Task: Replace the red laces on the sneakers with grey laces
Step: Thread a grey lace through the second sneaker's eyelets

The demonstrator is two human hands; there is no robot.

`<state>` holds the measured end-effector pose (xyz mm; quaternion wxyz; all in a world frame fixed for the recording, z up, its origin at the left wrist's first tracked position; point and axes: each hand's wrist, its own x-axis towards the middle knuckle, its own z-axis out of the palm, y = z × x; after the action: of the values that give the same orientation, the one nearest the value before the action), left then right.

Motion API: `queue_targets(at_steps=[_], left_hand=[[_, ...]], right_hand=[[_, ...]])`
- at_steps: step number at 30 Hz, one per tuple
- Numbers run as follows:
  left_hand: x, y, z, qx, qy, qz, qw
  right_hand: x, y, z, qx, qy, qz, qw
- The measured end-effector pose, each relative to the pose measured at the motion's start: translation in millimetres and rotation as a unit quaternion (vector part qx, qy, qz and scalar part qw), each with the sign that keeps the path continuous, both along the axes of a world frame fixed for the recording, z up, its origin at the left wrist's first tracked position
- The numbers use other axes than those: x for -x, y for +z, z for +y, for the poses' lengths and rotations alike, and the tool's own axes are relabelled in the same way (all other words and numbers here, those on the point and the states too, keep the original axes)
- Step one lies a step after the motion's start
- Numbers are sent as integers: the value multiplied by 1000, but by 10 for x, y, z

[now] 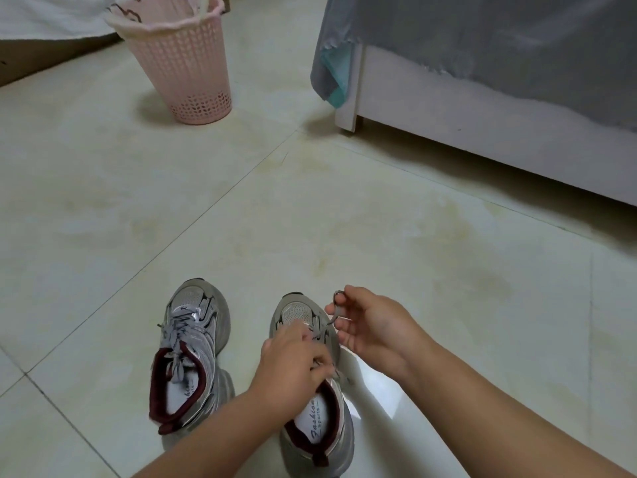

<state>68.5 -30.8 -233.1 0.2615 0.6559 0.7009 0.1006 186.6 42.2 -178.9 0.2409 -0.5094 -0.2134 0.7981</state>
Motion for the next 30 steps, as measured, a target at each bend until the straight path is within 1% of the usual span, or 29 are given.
queue_targets(at_steps=[3, 6, 7, 8, 10, 12, 13, 14, 15, 16, 17, 19, 21, 23, 24, 26, 28, 30], left_hand=[[72, 74, 15, 5, 17, -109, 994], [217, 246, 7, 73, 16, -206, 976], [286, 311, -12, 97, 31, -236, 966], [356, 362, -31, 110, 64, -270, 954], [469, 436, -55, 95, 172, -313, 929], [584, 453, -57, 65, 308, -333, 889], [634, 448, -63, 52, 352, -335, 872], [666, 448, -76, 36, 373, -319, 871], [678, 439, -99, 16, 370, -273, 888], [674, 426, -128, -11, 349, -210, 913], [640, 416, -162, -41, 313, -155, 936], [471, 416, -220, -70, 229, -106, 965], [257, 352, -246, -42, 154, -71, 985], [56, 258, -238, -5, 105, -15, 994], [-24, 215, -225, 11, 96, 14, 995], [-120, 148, -193, 28, 109, 54, 992], [-149, 99, -147, 36, 134, 41, 990], [-136, 66, -125, 40, 154, -11, 987]], right_hand=[[-27, -67, 14, 12, -30, -3, 999], [-49, -128, 10, 17, -34, -7, 999], [-58, -148, 4, 10, -25, -12, 1000], [-67, -169, -1, -2, -14, -20, 1000], [-96, -206, -12, -36, -1, -42, 998], [-138, -237, -18, -68, 9, -72, 995], [-162, -254, -21, -87, 24, -93, 992], [-183, -275, -25, -109, 46, -118, 986], [-205, -298, -34, -134, 72, -147, 977], [-224, -322, -45, -162, 99, -177, 966], [-242, -343, -63, -193, 126, -206, 951], [-270, -379, -107, -249, 179, -243, 921], [-286, -411, -161, -289, 218, -254, 897], [-289, -439, -215, -328, 243, -272, 872], [-287, -450, -239, -349, 254, -282, 857], [-281, -467, -276, -388, 277, -300, 826], [-281, -485, -287, -424, 295, -323, 793], [-282, -508, -288, -450, 301, -342, 768]])
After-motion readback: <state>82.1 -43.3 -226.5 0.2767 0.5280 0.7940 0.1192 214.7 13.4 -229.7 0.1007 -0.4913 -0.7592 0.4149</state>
